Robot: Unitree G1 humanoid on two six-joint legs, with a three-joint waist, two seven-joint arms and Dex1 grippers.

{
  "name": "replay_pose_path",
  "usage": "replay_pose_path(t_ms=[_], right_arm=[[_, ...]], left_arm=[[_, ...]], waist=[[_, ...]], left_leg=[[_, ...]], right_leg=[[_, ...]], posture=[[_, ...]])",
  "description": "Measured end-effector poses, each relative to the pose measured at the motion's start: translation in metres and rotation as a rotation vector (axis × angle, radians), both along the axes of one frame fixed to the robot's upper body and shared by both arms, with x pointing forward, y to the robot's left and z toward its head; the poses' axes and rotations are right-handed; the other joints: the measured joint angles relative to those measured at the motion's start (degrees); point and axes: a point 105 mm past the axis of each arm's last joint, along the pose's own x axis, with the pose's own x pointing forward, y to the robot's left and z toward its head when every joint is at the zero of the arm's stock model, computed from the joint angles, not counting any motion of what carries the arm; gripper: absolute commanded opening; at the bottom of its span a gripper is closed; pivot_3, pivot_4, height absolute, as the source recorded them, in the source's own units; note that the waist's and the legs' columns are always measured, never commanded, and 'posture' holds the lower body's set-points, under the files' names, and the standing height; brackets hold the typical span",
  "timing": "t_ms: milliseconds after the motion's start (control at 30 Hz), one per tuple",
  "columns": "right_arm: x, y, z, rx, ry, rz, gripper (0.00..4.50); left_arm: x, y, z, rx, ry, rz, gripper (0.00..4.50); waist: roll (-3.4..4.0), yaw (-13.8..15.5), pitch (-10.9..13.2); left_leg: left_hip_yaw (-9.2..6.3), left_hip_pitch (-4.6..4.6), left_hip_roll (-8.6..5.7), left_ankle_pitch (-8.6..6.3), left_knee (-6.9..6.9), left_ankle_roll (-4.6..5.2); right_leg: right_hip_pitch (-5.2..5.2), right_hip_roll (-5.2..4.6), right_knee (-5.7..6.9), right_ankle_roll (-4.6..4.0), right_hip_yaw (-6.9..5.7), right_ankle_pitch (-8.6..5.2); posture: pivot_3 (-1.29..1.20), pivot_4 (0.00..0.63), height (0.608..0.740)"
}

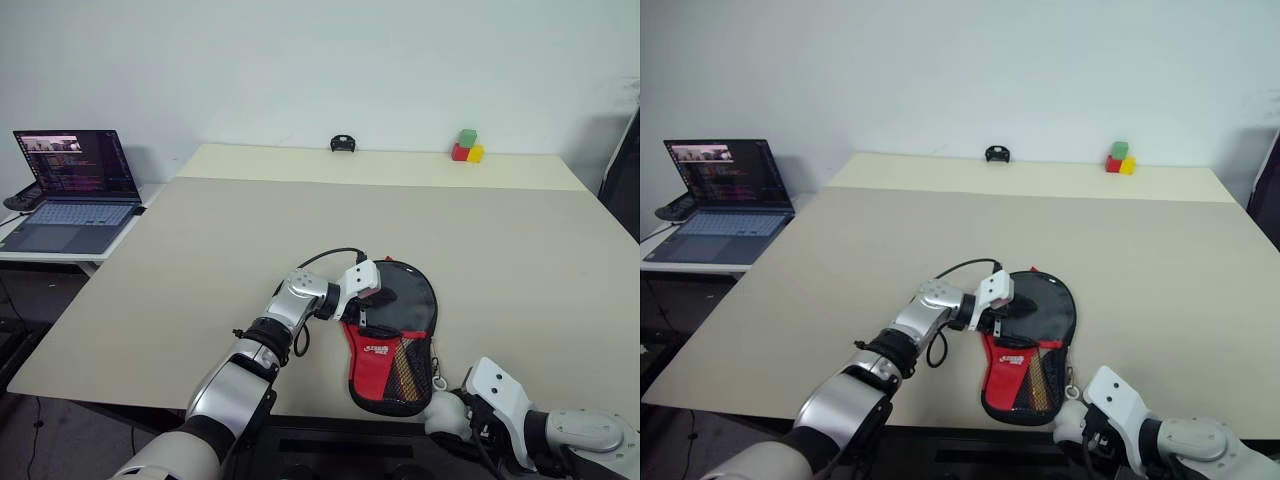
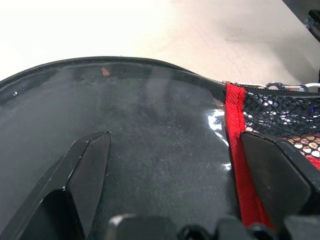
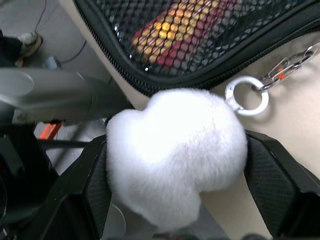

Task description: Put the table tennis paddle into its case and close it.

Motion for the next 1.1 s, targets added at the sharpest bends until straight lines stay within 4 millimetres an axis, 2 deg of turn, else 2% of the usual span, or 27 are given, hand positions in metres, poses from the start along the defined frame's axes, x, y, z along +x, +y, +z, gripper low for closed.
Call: replay_pose_path(t_ms=[100,200,300,500,600,867,1100], right_arm=[[0.002,0.001,0.001,0.016,0.005,-0.006,2.02],[0.004,-0.001,0.005,0.03,0.004,-0.022,1.23],[0.012,-0.012,0.011,0.018,-0.016,-0.064,0.78],[0.02,-0.027,0.028,0.022,-0.029,-0.07,0.64],[0.021,-0.029,0.031,0.034,-0.018,-0.062,0.64],[0.034,-0.03,0.054,0.063,-0.043,-0.02,0.64],[0.026,-0.031,0.065,0.03,0.019,0.074,0.63]], left_arm=[[0.0,0.0,0.0,-0.002,0.0,-0.001,4.5],[-0.001,0.0,-0.001,-0.004,-0.003,-0.005,4.5],[-0.002,0.0,-0.001,-0.006,-0.006,-0.008,4.5],[-0.003,0.0,-0.002,0.005,0.007,-0.024,4.5],[-0.003,0.0,-0.002,0.014,0.023,-0.028,4.5],[-0.003,0.0,-0.004,0.053,0.057,-0.053,4.5],[-0.005,-0.006,-0.005,0.053,0.065,-0.067,4.5]], waist=[[0.0,0.01,0.0],[0.0,0.02,0.0],[0.0,0.05,0.0],[0.01,0.06,0.0],[0.0,0.06,0.0],[0.02,0.09,-0.02],[0.0,0.21,-0.09]], left_leg=[[0.0,-0.01,-0.01,0.0,0.0,0.0],[0.0,-0.01,-0.01,0.0,0.0,0.0],[0.0,-0.01,-0.02,0.0,-0.01,0.0],[-0.01,-0.01,-0.01,0.0,-0.06,0.0],[0.01,-0.02,-0.01,-0.01,-0.06,0.01],[0.0,0.0,-0.02,-0.01,-0.06,0.01],[-0.07,0.01,-0.01,-0.02,-0.06,0.02]], right_leg=[[0.0,0.0,0.0,0.0,0.0,0.0],[0.0,0.0,-0.01,0.0,0.0,0.0],[0.0,0.0,-0.01,-0.01,0.0,0.0],[0.0,0.0,-0.04,-0.01,-0.01,0.0],[0.01,0.0,-0.07,0.0,-0.01,0.0],[0.07,-0.01,-0.1,0.0,-0.03,-0.01],[0.16,-0.03,-0.19,0.0,-0.03,-0.01]], posture=[[0.0,0.15,0.74],[0.0,0.15,0.74],[0.0,0.15,0.74],[0.0,0.15,0.74],[0.0,0.15,0.74],[0.0,0.15,0.74],[0.0,0.15,0.74]])
